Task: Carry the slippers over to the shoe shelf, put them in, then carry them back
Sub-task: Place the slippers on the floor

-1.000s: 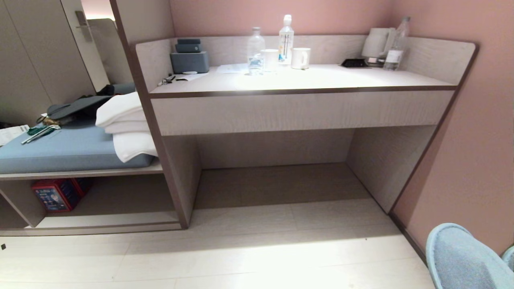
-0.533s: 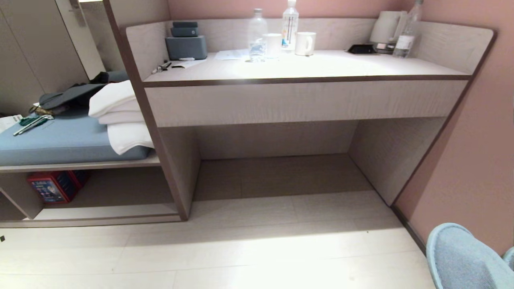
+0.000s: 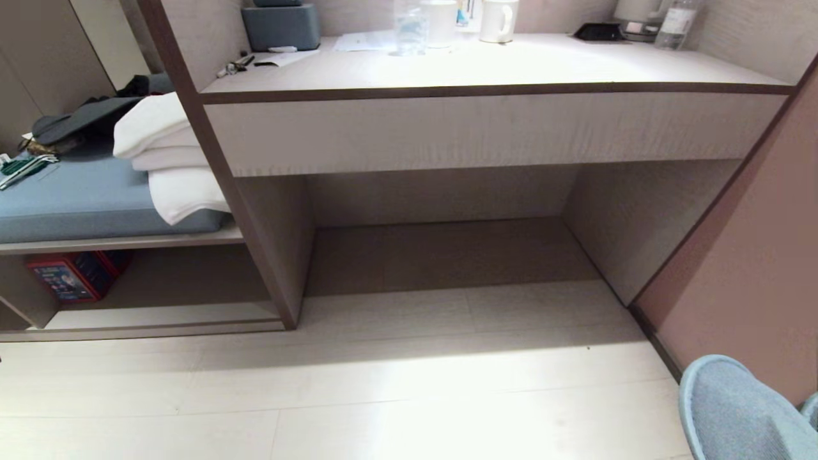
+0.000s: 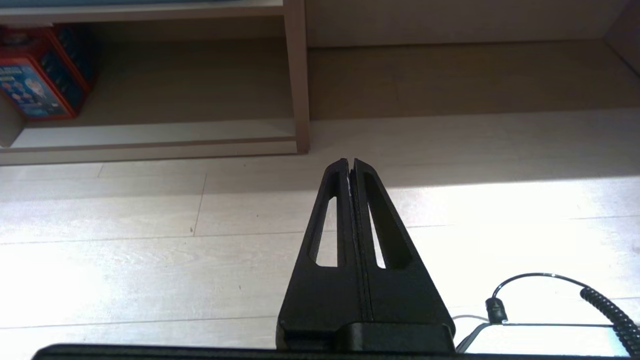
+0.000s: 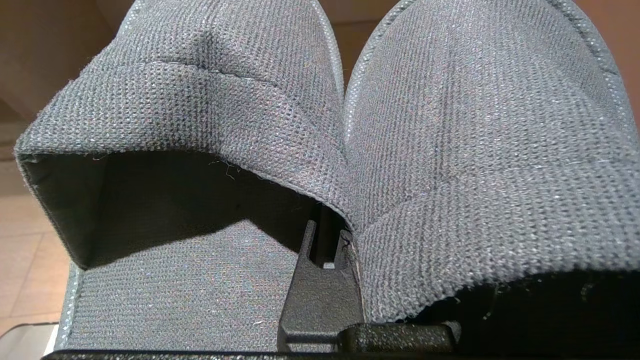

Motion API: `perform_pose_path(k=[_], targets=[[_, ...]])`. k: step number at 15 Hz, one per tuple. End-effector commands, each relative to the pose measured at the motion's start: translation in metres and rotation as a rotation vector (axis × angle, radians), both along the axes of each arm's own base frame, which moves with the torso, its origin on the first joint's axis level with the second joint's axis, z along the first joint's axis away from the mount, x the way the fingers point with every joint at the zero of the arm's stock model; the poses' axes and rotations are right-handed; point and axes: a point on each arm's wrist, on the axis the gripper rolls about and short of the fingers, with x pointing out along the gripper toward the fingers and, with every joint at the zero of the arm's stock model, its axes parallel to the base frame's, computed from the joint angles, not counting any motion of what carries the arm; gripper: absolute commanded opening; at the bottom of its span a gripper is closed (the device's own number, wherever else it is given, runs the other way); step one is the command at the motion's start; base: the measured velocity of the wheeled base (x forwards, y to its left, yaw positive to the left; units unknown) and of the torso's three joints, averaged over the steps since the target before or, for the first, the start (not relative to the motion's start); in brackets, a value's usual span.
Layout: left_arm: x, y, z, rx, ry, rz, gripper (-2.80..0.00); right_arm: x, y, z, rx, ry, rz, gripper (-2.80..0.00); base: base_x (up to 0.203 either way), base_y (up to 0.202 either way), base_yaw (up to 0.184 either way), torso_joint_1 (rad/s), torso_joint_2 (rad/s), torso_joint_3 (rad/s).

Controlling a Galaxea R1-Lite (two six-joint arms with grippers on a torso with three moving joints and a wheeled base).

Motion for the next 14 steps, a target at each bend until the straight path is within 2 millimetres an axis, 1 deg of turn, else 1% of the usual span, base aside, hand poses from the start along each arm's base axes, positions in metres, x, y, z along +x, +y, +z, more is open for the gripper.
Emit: perform_pose_path(k=[1, 14], targets=[[-0.0001, 0.0000, 0.0000, -0.001, -0.001, 0.000, -2.80, 0.0001, 0.0000, -0.0005, 0.001, 0.002, 0.000, -2.80, 0.000, 0.000, 0.000, 0.002, 0.00, -0.192], [-0.0001, 0.0000, 0.0000, -0.001, 0.000, 0.000, -2.80, 0.0002, 0.0000, -0.0005, 0.002, 0.004, 0.000, -2.80, 0.000, 0.000, 0.000, 0.003, 0.00, -0.200]])
